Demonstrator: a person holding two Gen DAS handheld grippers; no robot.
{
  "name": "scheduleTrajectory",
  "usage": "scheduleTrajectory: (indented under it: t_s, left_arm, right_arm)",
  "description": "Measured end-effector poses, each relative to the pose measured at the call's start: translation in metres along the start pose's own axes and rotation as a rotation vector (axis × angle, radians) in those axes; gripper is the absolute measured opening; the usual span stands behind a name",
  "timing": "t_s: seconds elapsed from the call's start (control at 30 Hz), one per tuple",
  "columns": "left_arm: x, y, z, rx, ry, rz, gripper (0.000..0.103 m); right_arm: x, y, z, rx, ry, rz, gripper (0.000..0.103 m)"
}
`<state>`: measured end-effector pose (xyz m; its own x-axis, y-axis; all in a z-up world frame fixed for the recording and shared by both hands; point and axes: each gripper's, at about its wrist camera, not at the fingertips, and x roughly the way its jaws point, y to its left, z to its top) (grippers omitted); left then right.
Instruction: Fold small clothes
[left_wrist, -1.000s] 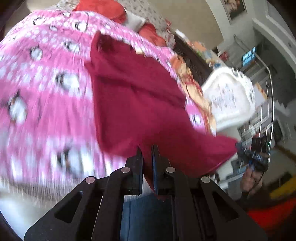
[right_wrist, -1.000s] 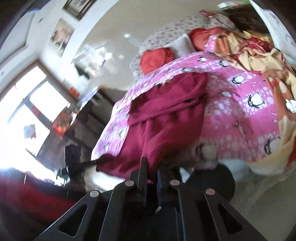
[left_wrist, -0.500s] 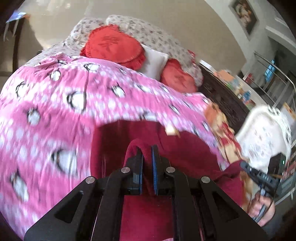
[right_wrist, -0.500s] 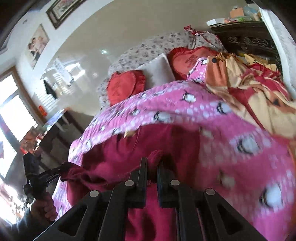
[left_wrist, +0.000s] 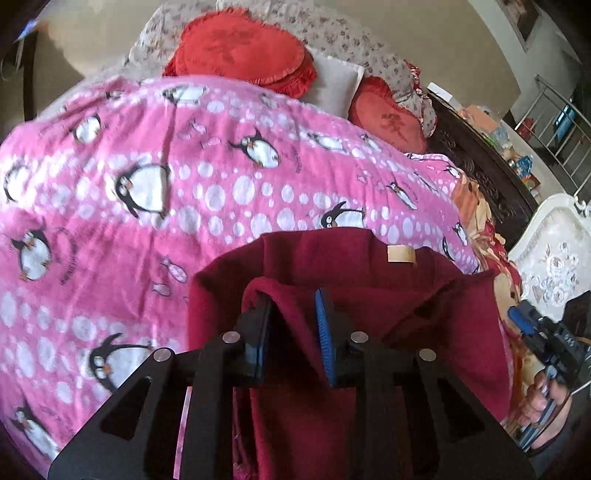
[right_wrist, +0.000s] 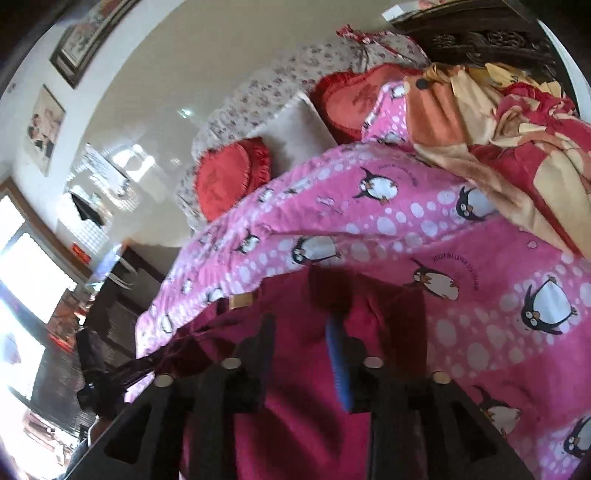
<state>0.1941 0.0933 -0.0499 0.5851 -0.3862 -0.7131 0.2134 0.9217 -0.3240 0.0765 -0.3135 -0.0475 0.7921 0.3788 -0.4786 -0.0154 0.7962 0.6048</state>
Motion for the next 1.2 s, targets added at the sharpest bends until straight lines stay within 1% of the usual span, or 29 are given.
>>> scheduleTrajectory:
  t_s: [0.03,0.07,0.1,0.13,0.17,0.2,0.23,0.27,0.3,0.33,0.37,0.4,0.43,0.47,0.5,0.53,0.57,0.63,0.67,0.7,0.73,0.8,0.83,0.87,0.93,1.03,1.2]
  left_arm:
    - [-0.005,-0.003,-0.002,0.011,-0.015,0.006,0.023]
    - [-0.011,-0.008,-0.004,0.025,-0.040,0.018,0.023]
    - [-0.013,-0.013,-0.005,0.032,-0.056,0.025,0.028]
    - [-0.013,-0.016,-0.005,0.034,-0.066,0.023,0.036]
    - [-0.011,-0.020,-0.006,0.036,-0.061,0.007,0.058]
    - [-0.008,-0.024,-0.005,0.044,-0.057,0.000,0.070]
    - [-0.005,-0.027,-0.005,0.056,-0.060,0.015,0.084]
    - [-0.003,-0.027,-0.004,0.063,-0.058,0.032,0.085]
    - [0.000,-0.025,-0.002,0.055,-0.047,0.033,0.085]
    - [-0.002,-0.021,-0.001,0.041,-0.053,0.044,0.085]
    - [-0.009,-0.016,0.000,0.021,-0.094,0.092,0.085]
    - [-0.015,-0.012,0.002,-0.001,-0.134,0.122,0.085]
    - [-0.021,-0.009,0.004,-0.029,-0.169,0.125,0.085]
    - [-0.022,-0.009,0.007,-0.048,-0.185,0.117,0.085]
    - [-0.019,-0.014,0.010,-0.041,-0.182,0.110,0.084]
    - [-0.014,-0.022,0.013,-0.016,-0.175,0.105,0.084]
    - [-0.006,-0.034,0.016,0.023,-0.168,0.096,0.084]
    - [0.014,-0.053,0.020,0.076,-0.141,0.072,0.079]
    - [0.025,-0.060,0.021,0.094,-0.127,0.084,0.076]
    - [0.037,-0.064,0.021,0.112,-0.113,0.108,0.076]
    - [0.054,-0.064,0.021,0.133,-0.090,0.157,0.076]
    - [0.074,-0.054,0.018,0.128,-0.038,0.211,0.075]
    - [0.082,-0.046,0.016,0.119,-0.022,0.216,0.074]
    - [0.084,-0.040,0.014,0.110,-0.025,0.205,0.073]
    - [0.082,-0.037,0.012,0.096,-0.049,0.195,0.073]
    - [0.082,-0.035,0.008,0.068,-0.067,0.199,0.073]
    - [0.090,-0.040,0.009,0.086,-0.046,0.241,0.073]
  right_arm:
    - [-0.006,0.001,0.000,-0.012,-0.014,-0.013,0.047]
    - [-0.012,0.002,0.000,-0.031,-0.030,-0.028,0.047]
    - [-0.017,0.004,0.000,-0.055,-0.040,-0.065,0.047]
    - [-0.018,0.007,-0.001,-0.080,-0.036,-0.094,0.047]
    - [-0.017,0.010,-0.001,-0.104,-0.022,-0.109,0.047]
    - [-0.013,0.015,-0.002,-0.135,-0.002,-0.121,0.047]
    - [-0.009,0.021,-0.003,-0.169,0.012,-0.131,0.046]
    - [-0.004,0.028,-0.004,-0.210,0.018,-0.150,0.046]
    - [-0.002,0.032,-0.005,-0.227,0.018,-0.160,0.046]
    - [0.002,0.036,-0.005,-0.247,0.014,-0.168,0.046]
    - [0.006,0.040,-0.004,-0.261,0.010,-0.175,0.046]
    - [0.012,0.042,-0.003,-0.269,0.010,-0.188,0.046]
    - [0.018,0.043,-0.001,-0.268,0.011,-0.204,0.046]
    - [0.025,0.043,0.001,-0.257,0.012,-0.231,0.046]
    - [0.034,0.043,0.004,-0.240,0.014,-0.279,0.046]
    - [0.043,0.043,0.006,-0.224,0.022,-0.318,0.044]
    - [0.049,0.043,0.008,-0.215,0.027,-0.336,0.042]
    - [0.064,0.042,0.009,-0.195,0.043,-0.381,0.036]
    - [0.072,0.041,0.007,-0.190,0.058,-0.381,0.033]
    - [0.082,0.037,0.005,-0.185,0.082,-0.379,0.031]
    - [0.090,0.034,0.003,-0.188,0.103,-0.387,0.030]
    - [0.105,0.025,-0.001,-0.229,0.121,-0.423,0.030]
    - [0.110,0.021,-0.002,-0.251,0.113,-0.428,0.030]
    - [0.113,0.017,-0.001,-0.254,0.110,-0.420,0.030]
    - [0.118,0.008,0.002,-0.241,0.112,-0.390,0.032]
    - [0.121,-0.002,0.005,-0.215,0.120,-0.357,0.033]
    - [0.125,-0.001,0.004,-0.236,0.121,-0.379,0.034]
